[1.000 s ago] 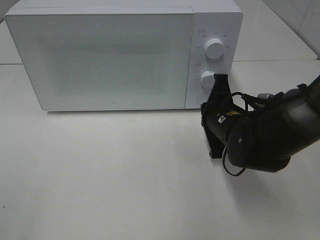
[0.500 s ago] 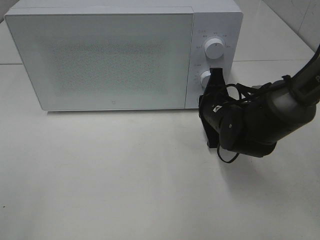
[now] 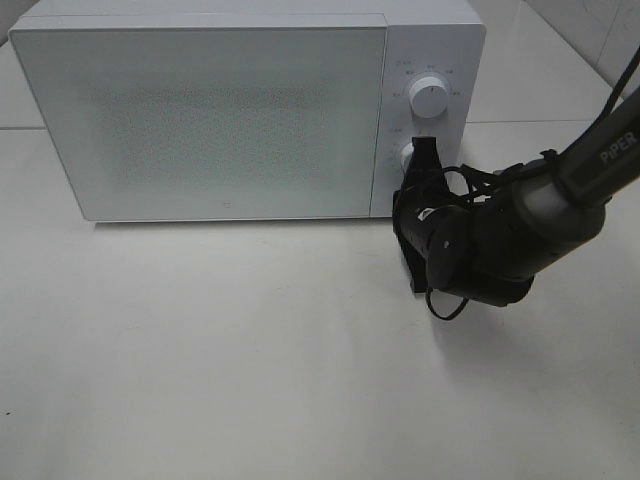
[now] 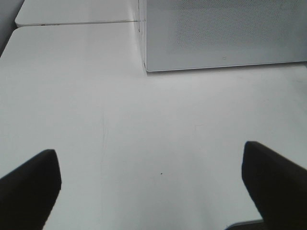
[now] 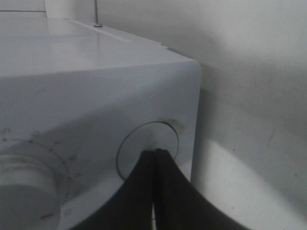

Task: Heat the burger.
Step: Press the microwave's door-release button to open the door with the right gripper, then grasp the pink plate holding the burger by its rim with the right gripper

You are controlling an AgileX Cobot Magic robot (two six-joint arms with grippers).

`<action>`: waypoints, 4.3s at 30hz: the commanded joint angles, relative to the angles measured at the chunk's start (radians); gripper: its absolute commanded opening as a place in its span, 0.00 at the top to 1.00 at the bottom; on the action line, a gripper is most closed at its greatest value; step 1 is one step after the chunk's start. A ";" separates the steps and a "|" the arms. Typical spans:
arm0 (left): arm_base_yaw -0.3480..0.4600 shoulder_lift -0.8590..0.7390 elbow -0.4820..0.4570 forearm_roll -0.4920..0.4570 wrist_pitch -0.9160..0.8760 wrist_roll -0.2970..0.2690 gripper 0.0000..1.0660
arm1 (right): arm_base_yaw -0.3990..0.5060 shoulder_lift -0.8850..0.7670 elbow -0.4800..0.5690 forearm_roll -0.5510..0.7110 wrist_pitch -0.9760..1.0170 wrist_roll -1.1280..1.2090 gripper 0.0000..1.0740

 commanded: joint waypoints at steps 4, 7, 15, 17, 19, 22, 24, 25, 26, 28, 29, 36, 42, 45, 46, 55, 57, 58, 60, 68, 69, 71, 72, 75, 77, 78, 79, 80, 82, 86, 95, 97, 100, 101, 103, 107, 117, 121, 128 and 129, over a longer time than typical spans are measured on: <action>0.001 -0.021 0.004 -0.001 -0.009 -0.007 0.09 | -0.008 0.001 -0.018 0.029 -0.045 -0.045 1.00; 0.001 -0.021 0.004 -0.001 -0.009 -0.007 0.09 | -0.008 0.001 -0.018 0.034 -0.074 -0.053 1.00; 0.001 -0.021 0.004 -0.001 -0.009 -0.007 0.09 | -0.008 0.007 -0.032 0.054 -0.100 -0.058 1.00; 0.001 -0.021 0.004 -0.001 -0.009 -0.007 0.09 | -0.008 0.014 -0.050 0.057 -0.104 -0.061 1.00; 0.001 -0.021 0.004 -0.001 -0.009 -0.007 0.09 | -0.008 0.030 -0.081 0.058 -0.106 -0.063 1.00; 0.001 -0.021 0.004 -0.001 -0.009 -0.007 0.09 | -0.008 0.042 -0.109 0.058 -0.154 -0.077 1.00; 0.001 -0.021 0.004 -0.001 -0.009 -0.007 0.09 | -0.022 0.047 -0.133 0.044 -0.172 -0.084 1.00; 0.001 -0.021 0.004 -0.001 -0.009 -0.007 0.09 | -0.025 0.052 -0.144 0.035 -0.173 -0.087 1.00; 0.001 -0.021 0.004 -0.001 -0.009 -0.007 0.09 | -0.025 0.052 -0.144 0.035 -0.173 -0.087 1.00; 0.001 -0.021 0.004 -0.001 -0.009 -0.007 0.09 | -0.032 0.056 -0.165 0.028 -0.176 -0.099 1.00; 0.001 -0.021 0.004 -0.001 -0.009 -0.007 0.09 | -0.035 0.056 -0.178 0.034 -0.182 -0.124 1.00; 0.001 -0.021 0.004 -0.001 -0.009 -0.007 0.09 | -0.042 0.056 -0.181 0.030 -0.178 -0.132 1.00; 0.001 -0.021 0.004 -0.001 -0.009 -0.007 0.09 | -0.041 0.048 -0.173 0.024 -0.155 -0.117 1.00; 0.001 -0.021 0.004 -0.001 -0.009 -0.007 0.09 | -0.039 0.030 -0.155 0.024 -0.107 -0.117 1.00; 0.001 -0.021 0.004 -0.001 -0.009 -0.007 0.09 | -0.039 0.022 -0.148 0.024 -0.088 -0.114 1.00; 0.001 -0.021 0.004 -0.001 -0.009 -0.007 0.09 | -0.016 -0.020 -0.077 0.027 -0.021 -0.080 1.00; 0.001 -0.021 0.004 -0.001 -0.009 -0.007 0.09 | 0.000 -0.033 -0.041 0.027 -0.008 -0.061 1.00; 0.001 -0.021 0.004 -0.001 -0.009 -0.007 0.09 | 0.000 -0.033 -0.041 0.027 -0.008 -0.061 1.00; 0.001 -0.021 0.004 -0.001 -0.009 -0.007 0.09 | 0.007 -0.040 -0.031 0.027 -0.001 -0.061 1.00; 0.001 -0.021 0.004 -0.001 -0.009 -0.007 0.09 | 0.016 -0.096 0.048 0.032 0.028 -0.099 1.00; 0.001 -0.021 0.004 -0.001 -0.009 -0.007 0.09 | 0.016 -0.111 0.072 0.031 0.035 -0.103 1.00; 0.001 -0.021 0.004 -0.001 -0.009 -0.007 0.09 | 0.018 -0.131 0.096 0.027 0.047 -0.108 1.00; 0.001 -0.021 0.004 -0.001 -0.009 -0.007 0.09 | 0.018 -0.141 0.106 0.026 0.058 -0.114 1.00; 0.001 -0.021 0.004 -0.001 -0.009 -0.007 0.09 | 0.018 -0.182 0.144 0.023 0.113 -0.155 1.00; 0.001 -0.021 0.004 -0.001 -0.009 -0.007 0.09 | 0.018 -0.215 0.170 0.011 0.141 -0.193 1.00; 0.001 -0.021 0.004 -0.001 -0.009 -0.007 0.09 | 0.018 -0.252 0.193 -0.010 0.166 -0.223 1.00; 0.001 -0.021 0.004 -0.001 -0.009 -0.007 0.09 | 0.016 -0.267 0.203 -0.024 0.179 -0.237 1.00; 0.001 -0.021 0.004 -0.001 -0.009 -0.007 0.09 | 0.016 -0.267 0.203 -0.024 0.179 -0.237 1.00; 0.001 -0.021 0.004 -0.001 -0.009 -0.007 0.09 | 0.016 -0.300 0.218 -0.067 0.224 -0.279 1.00; 0.001 -0.021 0.004 -0.001 -0.009 -0.007 0.09 | 0.001 -0.361 0.218 -0.178 0.364 -0.371 1.00; 0.001 -0.021 0.004 -0.001 -0.009 -0.007 0.09 | -0.105 -0.495 0.218 -0.567 0.701 -0.436 1.00; 0.001 -0.021 0.004 -0.001 -0.009 -0.007 0.09 | -0.113 -0.516 0.218 -0.614 0.766 -0.452 1.00; 0.001 -0.021 0.004 -0.001 -0.009 -0.007 0.09 | -0.113 -0.538 0.213 -0.654 0.861 -0.520 1.00; 0.001 -0.021 0.004 -0.001 -0.009 -0.007 0.09 | -0.113 -0.538 0.213 -0.654 0.861 -0.520 1.00; 0.001 -0.021 0.004 -0.001 -0.009 -0.007 0.09 | -0.113 -0.546 0.181 -0.658 0.986 -0.632 1.00; 0.001 -0.021 0.004 -0.001 -0.009 -0.007 0.09 | -0.113 -0.546 0.119 -0.657 1.143 -0.839 1.00; 0.001 -0.021 0.004 -0.001 -0.009 -0.007 0.09 | -0.112 -0.546 -0.005 -0.654 1.408 -1.317 1.00; 0.001 -0.021 0.004 -0.001 -0.009 -0.007 0.09 | -0.112 -0.546 -0.030 -0.654 1.472 -1.463 0.99; 0.001 -0.021 0.004 -0.001 -0.009 -0.007 0.09 | -0.112 -0.546 -0.100 -0.654 1.582 -1.938 0.97; 0.001 -0.021 0.004 -0.001 -0.009 -0.007 0.09 | -0.112 -0.546 -0.100 -0.654 1.582 -1.938 0.97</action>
